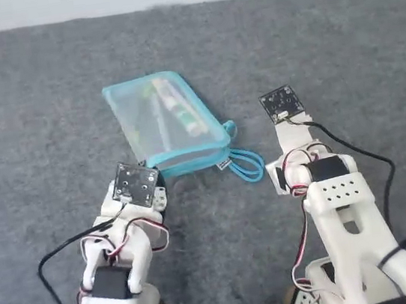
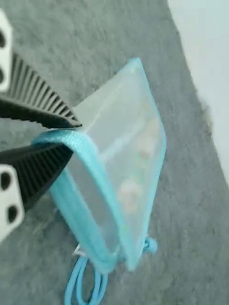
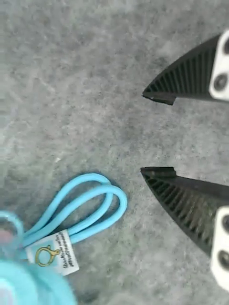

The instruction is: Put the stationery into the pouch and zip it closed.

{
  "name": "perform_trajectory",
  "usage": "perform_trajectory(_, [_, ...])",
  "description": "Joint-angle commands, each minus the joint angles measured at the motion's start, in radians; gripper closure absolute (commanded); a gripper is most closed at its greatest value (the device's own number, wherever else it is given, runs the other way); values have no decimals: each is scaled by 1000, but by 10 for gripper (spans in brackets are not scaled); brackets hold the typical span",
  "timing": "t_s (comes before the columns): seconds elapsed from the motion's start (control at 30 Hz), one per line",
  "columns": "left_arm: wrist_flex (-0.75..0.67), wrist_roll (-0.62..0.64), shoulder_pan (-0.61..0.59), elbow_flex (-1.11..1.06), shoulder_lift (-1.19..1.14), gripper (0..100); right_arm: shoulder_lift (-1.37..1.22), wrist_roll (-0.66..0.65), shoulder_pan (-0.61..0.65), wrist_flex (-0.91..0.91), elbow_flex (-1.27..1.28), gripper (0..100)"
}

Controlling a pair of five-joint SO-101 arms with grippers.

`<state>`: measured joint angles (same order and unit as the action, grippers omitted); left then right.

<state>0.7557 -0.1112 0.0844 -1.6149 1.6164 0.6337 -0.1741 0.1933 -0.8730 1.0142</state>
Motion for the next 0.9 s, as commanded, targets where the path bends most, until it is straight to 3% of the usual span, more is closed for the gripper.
perform_trajectory(0.0, [-25, 55, -135, 88, 17, 987, -8, 0, 7, 22, -8, 793])
perform_trajectory(0.1, [-25, 95, -91, 68, 11, 987, -8, 0, 7, 22, -8, 793])
perform_trajectory(0.23, [-29, 17, 81, 15, 17, 987, -8, 0, 7, 22, -8, 793])
perform_trajectory(0.77, [-68, 34, 34, 4, 17, 987, -96, -71, 211, -18, -192, 789])
perform_trajectory(0.87, [-68, 35, 38, 5, 17, 987, -139, -18, 271, 31, -192, 788])
